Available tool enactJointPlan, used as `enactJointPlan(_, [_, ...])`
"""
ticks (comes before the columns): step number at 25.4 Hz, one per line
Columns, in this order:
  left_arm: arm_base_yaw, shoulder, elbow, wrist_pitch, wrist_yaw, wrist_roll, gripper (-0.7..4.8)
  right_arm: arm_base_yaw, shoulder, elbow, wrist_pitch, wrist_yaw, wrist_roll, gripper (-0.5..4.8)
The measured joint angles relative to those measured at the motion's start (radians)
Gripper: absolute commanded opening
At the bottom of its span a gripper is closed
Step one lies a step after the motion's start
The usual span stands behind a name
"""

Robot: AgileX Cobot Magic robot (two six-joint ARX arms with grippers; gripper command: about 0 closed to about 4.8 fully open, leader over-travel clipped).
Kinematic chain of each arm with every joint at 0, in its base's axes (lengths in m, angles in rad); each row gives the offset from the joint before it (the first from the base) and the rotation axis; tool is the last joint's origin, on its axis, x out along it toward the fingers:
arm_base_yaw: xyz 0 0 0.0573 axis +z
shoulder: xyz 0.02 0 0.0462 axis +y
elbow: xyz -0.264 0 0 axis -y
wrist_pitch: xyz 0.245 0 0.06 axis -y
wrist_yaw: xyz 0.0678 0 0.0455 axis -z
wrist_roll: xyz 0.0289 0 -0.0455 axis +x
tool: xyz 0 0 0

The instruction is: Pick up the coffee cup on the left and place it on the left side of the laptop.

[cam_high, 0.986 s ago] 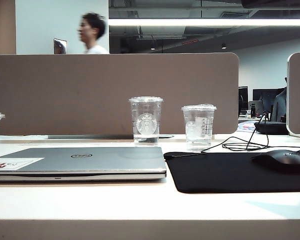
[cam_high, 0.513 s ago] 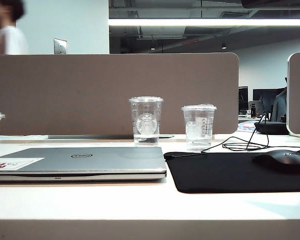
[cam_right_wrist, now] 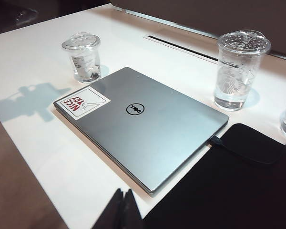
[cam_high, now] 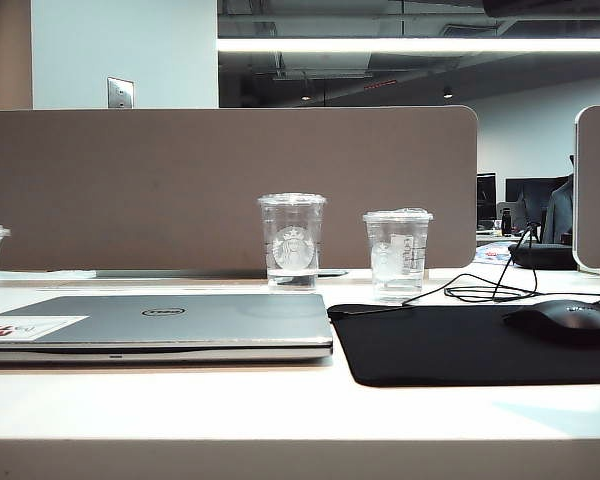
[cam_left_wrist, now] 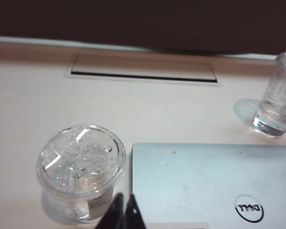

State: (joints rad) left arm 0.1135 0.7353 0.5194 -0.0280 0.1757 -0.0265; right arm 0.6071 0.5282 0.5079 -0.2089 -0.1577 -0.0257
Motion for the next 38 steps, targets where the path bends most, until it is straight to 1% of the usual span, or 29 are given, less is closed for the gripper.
enactJointPlan(2, [-0.015,-0.156,-0.035,-0.032,-0.004,0.011,-0.06,0.000,0.000,0.000,0.000,0.000,0.000,-0.01])
enactJointPlan(7, [-0.013,-0.326,-0.125,-0.011,-0.027,0.011,-0.06,0.000,0.000,0.000,0.001,0.000,0.000,-0.01])
enactJointPlan(11, [-0.013,-0.452,-0.235,0.043,-0.030,0.011,-0.05,0.000,0.000,0.000,0.000,0.000,0.000,-0.01])
enactJointPlan(15, [-0.030,-0.496,-0.280,0.046,-0.041,-0.001,-0.06,0.000,0.000,0.000,0.000,0.000,0.000,-0.01])
enactJointPlan(16, [-0.069,-0.510,-0.294,0.047,-0.058,-0.002,-0.06,0.000,0.000,0.000,0.000,0.000,0.000,-0.01])
enactJointPlan(18, [-0.110,-0.518,-0.299,0.043,-0.092,-0.002,-0.06,0.000,0.000,0.000,0.000,0.000,0.000,-0.01])
enactJointPlan(21, [-0.181,-0.541,-0.309,0.051,-0.187,0.001,-0.06,0.000,0.000,0.000,0.000,0.000,0.000,-0.01])
enactJointPlan(23, [-0.203,-0.557,-0.326,0.064,-0.212,0.026,-0.06,0.000,0.000,0.000,0.000,0.000,0.000,-0.01])
enactJointPlan(24, [-0.199,-0.591,-0.359,0.078,-0.219,0.058,-0.06,0.000,0.000,0.000,0.000,0.000,0.000,-0.01])
enactJointPlan(29, [-0.180,-0.681,-0.427,0.093,-0.214,0.068,-0.06,0.000,0.000,0.000,0.000,0.000,0.000,-0.01])
enactJointPlan(34, [-0.180,-0.737,-0.475,0.097,-0.203,0.033,-0.06,0.000,0.000,0.000,0.000,0.000,0.000,-0.01])
enactJointPlan(38, [-0.180,-0.733,-0.516,0.105,-0.202,0.014,-0.06,0.000,0.000,0.000,0.000,0.000,0.000,-0.01])
